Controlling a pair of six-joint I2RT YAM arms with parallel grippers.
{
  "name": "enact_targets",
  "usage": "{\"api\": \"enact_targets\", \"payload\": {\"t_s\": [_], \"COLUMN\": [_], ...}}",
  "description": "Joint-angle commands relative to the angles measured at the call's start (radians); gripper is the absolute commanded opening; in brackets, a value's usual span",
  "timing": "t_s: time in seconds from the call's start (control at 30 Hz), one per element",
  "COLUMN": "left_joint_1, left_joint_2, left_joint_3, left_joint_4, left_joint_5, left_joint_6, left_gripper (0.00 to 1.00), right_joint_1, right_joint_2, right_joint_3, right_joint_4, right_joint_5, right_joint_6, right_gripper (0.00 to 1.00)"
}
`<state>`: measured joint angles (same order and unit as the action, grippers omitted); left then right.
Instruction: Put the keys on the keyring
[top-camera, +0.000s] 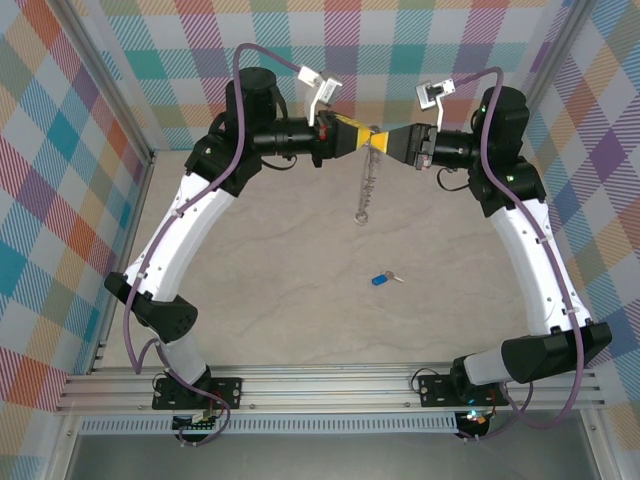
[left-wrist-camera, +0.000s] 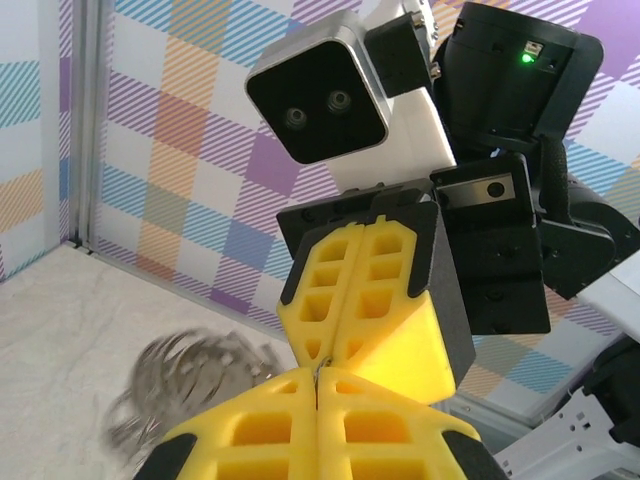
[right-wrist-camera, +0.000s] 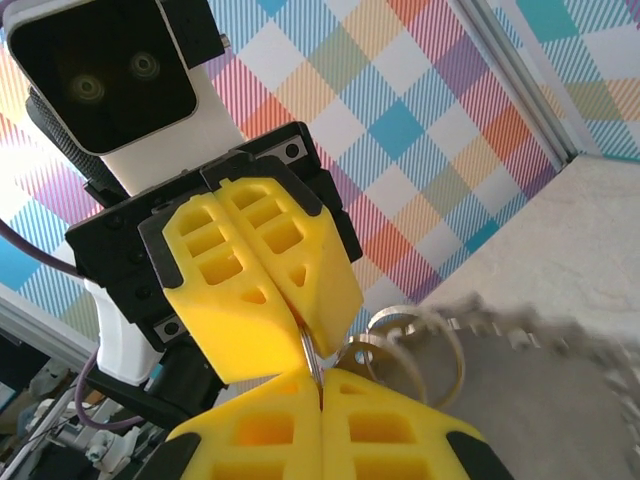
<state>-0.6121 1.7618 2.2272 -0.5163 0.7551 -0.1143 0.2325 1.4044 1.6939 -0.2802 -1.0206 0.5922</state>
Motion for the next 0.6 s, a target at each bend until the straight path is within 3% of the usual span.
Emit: {"api": "enact_targets", "payload": {"t_s": [0.0, 0.17, 0.4, 0.57], "left_joint_1": [-0.002, -0.001, -0.001, -0.002], "left_joint_2": [-0.011, -0.044, -0.162, -0.226], "left_joint_3": [0.035, 0.018, -0.189, -0.301], "left_joint_4": [0.068, 0.077, 0.289, 0.402], "left_joint_5": [-0.037, -0.184, -0.374, -0.428], "left_joint_6": [-0.043, -0.113, -0.293, -0.395], "left_gripper": [0.16, 0.44, 0.61, 0.67], "right_joint_1": [-0.001, -0.001, -0.001, 0.0], "right_joint_2": [-0.036, -0.074, -0.098, -0.099], "right_joint_3": [-0.028, -0.096, -0.148, -0.152], "right_joint_4": [0.077, 0.221, 0.384, 0.451], "right_joint_5": [0.064, 0.151, 0.243, 0.266], "right_joint_6": [0.033, 0.132, 0.254, 0.305], "right_gripper": [0.0, 0.0, 0.0, 0.0]}}
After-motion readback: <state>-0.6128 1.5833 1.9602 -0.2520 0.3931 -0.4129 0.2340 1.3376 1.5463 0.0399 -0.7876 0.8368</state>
